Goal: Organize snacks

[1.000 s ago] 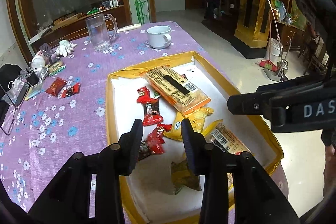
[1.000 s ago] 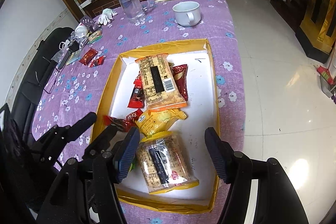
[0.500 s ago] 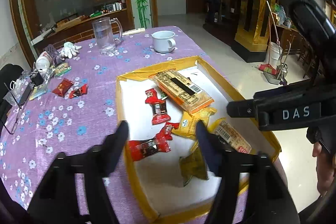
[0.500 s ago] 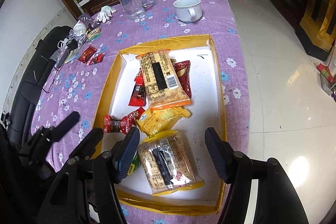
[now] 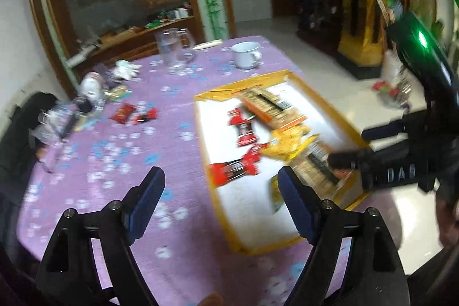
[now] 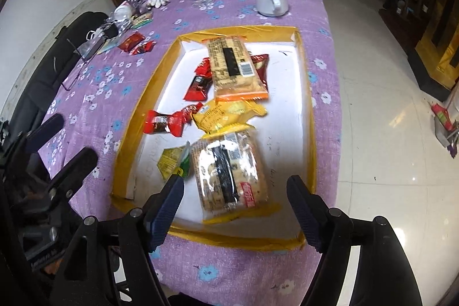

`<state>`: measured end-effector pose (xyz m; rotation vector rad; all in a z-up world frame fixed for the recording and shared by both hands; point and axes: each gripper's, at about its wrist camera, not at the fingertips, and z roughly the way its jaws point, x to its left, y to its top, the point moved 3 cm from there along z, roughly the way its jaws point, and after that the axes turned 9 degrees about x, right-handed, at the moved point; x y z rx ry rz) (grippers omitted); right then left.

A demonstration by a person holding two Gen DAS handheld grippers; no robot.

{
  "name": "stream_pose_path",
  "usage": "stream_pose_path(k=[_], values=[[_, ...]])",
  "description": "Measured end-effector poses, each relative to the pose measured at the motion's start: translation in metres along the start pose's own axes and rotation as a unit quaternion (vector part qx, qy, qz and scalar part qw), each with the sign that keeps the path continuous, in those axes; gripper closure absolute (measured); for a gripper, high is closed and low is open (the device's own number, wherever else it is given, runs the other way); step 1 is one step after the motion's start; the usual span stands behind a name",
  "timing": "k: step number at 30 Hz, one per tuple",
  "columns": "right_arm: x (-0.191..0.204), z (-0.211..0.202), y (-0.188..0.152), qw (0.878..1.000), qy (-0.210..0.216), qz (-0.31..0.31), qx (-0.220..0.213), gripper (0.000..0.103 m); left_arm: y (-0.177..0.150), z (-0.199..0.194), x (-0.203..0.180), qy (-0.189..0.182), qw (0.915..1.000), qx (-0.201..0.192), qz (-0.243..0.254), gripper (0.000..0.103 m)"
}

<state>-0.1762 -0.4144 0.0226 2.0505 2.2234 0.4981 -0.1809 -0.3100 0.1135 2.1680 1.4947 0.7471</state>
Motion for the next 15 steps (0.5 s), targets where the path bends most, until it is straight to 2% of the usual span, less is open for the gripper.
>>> stream_pose_path(k=[1, 5, 11, 13, 15], values=[[0.002, 0.000, 0.003, 1.000, 0.006, -0.006, -0.001, 0.027, -0.001, -0.005, -0.003, 0.018, 0.9998, 0.003, 0.005, 0.022], [0.013, -0.003, 0.015, 0.999, 0.029, -0.043, -0.009, 0.027, 0.000, -0.015, -0.008, 0.038, 0.9988, 0.030, -0.007, 0.022], [0.012, -0.015, 0.016, 0.994, 0.057, -0.088, -0.030, 0.027, -0.005, -0.040, -0.024, 0.129, 0.9910, 0.034, -0.013, 0.022], [0.011, -0.014, 0.013, 0.993, 0.066, -0.094, -0.027, 0.027, -0.011, -0.050, -0.026, 0.179, 0.9830, 0.034, -0.021, 0.022], [0.013, -0.012, 0.009, 0.991, 0.076, -0.104, -0.022, 0.027, -0.020, -0.057, -0.021, 0.244, 0.9678, 0.046, -0.041, 0.022]])
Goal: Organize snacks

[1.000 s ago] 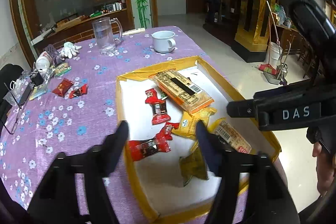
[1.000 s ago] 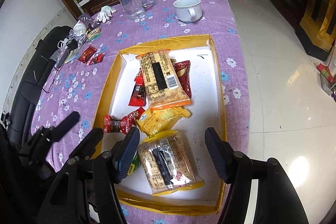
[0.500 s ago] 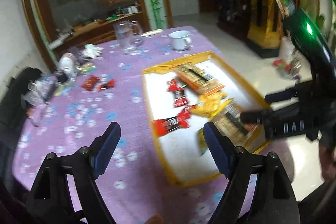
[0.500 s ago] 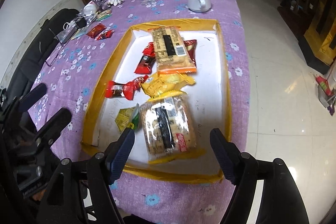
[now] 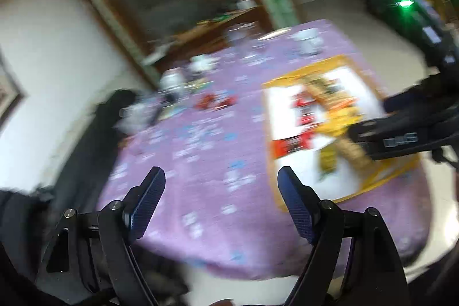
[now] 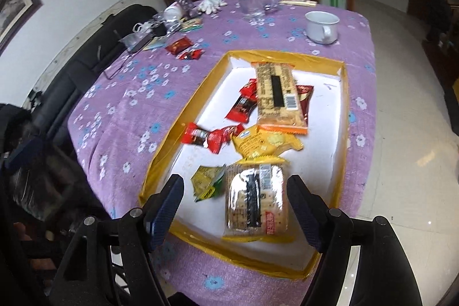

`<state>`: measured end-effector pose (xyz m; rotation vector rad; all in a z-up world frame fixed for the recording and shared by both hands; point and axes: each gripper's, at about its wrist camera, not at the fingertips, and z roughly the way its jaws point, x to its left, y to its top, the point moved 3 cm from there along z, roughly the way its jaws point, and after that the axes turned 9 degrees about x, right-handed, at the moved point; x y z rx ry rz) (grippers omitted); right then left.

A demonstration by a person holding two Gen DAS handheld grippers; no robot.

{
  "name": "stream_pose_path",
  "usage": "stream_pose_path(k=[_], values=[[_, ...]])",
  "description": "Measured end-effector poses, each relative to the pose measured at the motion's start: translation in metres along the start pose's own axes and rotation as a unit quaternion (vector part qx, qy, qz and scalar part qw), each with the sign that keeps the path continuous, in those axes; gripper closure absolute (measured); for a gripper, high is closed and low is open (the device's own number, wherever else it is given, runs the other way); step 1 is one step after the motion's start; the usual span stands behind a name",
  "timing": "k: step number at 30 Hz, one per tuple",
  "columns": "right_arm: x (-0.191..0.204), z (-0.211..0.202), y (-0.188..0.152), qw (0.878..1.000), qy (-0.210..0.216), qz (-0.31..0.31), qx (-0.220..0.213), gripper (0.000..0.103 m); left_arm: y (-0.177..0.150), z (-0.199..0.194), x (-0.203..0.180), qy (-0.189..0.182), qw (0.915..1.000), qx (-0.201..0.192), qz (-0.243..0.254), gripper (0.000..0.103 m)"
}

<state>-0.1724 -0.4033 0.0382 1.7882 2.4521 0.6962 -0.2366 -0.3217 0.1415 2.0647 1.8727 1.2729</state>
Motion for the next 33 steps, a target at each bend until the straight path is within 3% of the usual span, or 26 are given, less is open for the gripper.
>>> stream_pose_path(k=[5, 14, 25, 33], values=[[0.014, -0.001, -0.002, 1.000, 0.012, -0.023, 0.003, 0.027, -0.011, 0.004, 0.022, 0.026, 0.9987, 0.025, -0.036, 0.022], [0.034, -0.036, 0.011, 0.998, -0.025, -0.022, -0.046, 0.027, -0.003, 0.000, 0.040, -0.006, 0.9992, -0.021, -0.035, 0.022], [0.031, -0.046, -0.004, 0.998, -0.045, 0.006, -0.038, 0.026, 0.000, -0.002, 0.037, -0.060, 0.9973, -0.026, -0.033, 0.022], [0.028, -0.052, -0.006, 0.998, -0.052, 0.008, -0.041, 0.026, 0.000, -0.004, 0.033, -0.062, 0.9972, -0.031, -0.030, 0.022]])
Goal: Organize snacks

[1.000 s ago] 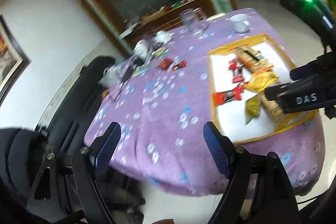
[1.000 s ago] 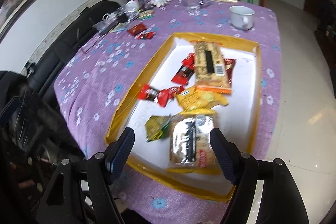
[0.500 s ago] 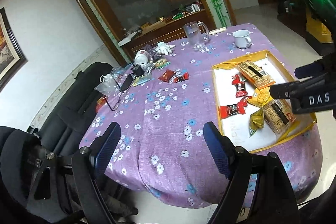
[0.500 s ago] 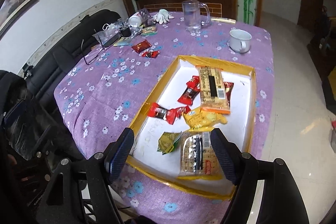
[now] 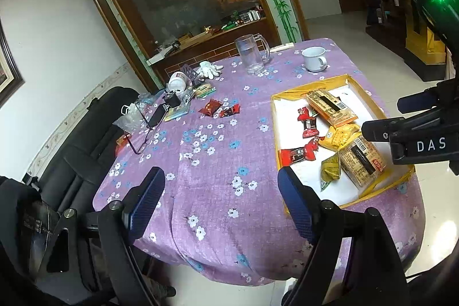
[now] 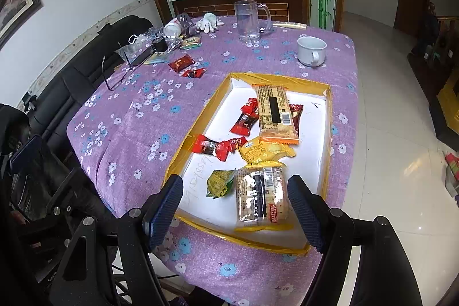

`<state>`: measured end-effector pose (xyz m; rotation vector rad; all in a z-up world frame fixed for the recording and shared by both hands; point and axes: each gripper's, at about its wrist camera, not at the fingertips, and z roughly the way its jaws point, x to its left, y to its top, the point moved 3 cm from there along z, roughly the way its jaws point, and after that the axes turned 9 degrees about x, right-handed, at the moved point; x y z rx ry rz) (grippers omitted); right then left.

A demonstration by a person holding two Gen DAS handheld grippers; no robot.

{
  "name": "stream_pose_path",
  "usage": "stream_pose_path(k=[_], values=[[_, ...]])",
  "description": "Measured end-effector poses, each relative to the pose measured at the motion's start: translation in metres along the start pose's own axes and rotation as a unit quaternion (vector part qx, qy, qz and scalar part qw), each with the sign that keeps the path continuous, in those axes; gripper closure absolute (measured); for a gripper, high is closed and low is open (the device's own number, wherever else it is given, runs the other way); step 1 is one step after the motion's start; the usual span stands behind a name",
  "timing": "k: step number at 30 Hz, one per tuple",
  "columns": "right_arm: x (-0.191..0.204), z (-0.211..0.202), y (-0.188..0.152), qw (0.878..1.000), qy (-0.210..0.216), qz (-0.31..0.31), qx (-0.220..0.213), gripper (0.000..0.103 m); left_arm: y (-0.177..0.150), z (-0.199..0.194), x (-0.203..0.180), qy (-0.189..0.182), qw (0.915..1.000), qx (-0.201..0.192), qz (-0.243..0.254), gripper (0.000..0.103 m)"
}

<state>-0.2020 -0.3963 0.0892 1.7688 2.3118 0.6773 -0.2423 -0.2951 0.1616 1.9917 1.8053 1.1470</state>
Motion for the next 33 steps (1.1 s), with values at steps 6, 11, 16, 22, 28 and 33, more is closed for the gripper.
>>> stream_pose_path(k=[6, 11, 16, 22, 28, 33], values=[[0.003, 0.007, -0.005, 1.000, -0.001, -0.006, 0.012, 0.026, -0.003, 0.003, -0.002, -0.006, 0.9999, 0.009, 0.000, 0.022], [-0.003, 0.009, -0.007, 1.000, -0.002, -0.001, 0.015, 0.026, -0.003, 0.003, -0.009, -0.009, 0.9998, 0.013, 0.008, 0.022], [-0.011, 0.009, -0.010, 1.000, -0.003, 0.009, 0.017, 0.026, 0.001, 0.002, -0.017, -0.012, 0.9997, 0.009, 0.019, 0.022], [-0.021, 0.003, -0.013, 1.000, -0.005, 0.017, 0.011, 0.026, 0.005, -0.003, -0.027, -0.018, 0.9995, 0.002, 0.028, 0.022], [-0.028, 0.001, -0.015, 1.000, -0.010, 0.022, 0.008, 0.026, 0.008, -0.003, -0.032, -0.025, 0.9992, 0.000, 0.030, 0.022], [-0.033, 0.000, -0.019, 1.000, -0.012, 0.026, 0.011, 0.026, 0.010, -0.002, -0.041, -0.033, 0.9987, 0.001, 0.040, 0.022]])
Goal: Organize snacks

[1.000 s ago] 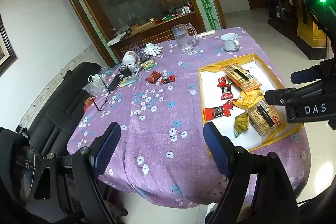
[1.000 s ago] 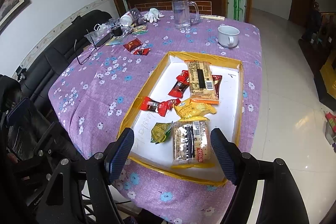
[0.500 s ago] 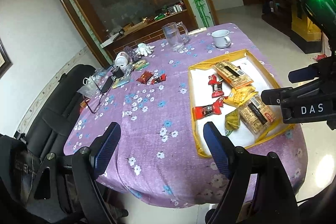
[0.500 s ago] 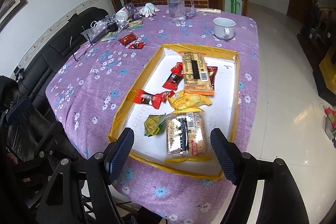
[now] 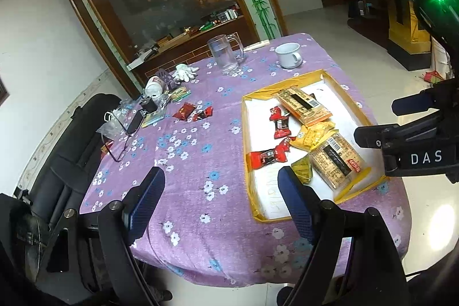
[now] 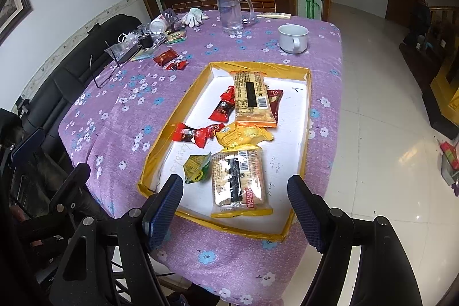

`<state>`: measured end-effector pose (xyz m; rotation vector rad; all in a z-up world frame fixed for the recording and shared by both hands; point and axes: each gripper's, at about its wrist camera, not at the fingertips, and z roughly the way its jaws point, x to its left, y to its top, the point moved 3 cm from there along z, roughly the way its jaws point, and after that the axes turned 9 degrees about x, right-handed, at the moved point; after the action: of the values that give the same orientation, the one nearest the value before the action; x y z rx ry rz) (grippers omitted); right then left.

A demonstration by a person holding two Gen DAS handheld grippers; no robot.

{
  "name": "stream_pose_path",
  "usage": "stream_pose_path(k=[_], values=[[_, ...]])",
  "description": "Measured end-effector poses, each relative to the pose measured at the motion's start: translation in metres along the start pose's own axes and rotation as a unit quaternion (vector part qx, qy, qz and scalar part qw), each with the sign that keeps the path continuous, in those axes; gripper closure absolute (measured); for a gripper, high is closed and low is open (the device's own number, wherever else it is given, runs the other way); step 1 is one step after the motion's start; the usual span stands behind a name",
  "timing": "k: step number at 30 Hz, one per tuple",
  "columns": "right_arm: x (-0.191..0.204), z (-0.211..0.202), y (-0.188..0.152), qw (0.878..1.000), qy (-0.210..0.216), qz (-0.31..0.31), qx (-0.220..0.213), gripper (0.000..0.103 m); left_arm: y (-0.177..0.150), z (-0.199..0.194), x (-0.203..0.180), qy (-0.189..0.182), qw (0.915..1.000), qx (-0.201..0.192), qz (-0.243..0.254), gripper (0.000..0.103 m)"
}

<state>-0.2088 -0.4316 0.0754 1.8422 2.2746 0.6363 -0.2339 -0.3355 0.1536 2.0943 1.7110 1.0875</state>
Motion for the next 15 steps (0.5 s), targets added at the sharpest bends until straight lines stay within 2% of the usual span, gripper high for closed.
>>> stream_pose_path(k=[15], values=[[-0.014, 0.000, -0.004, 1.000, -0.003, 0.021, 0.003, 0.026, 0.009, 0.001, -0.022, -0.005, 0.9995, -0.004, 0.032, 0.022]])
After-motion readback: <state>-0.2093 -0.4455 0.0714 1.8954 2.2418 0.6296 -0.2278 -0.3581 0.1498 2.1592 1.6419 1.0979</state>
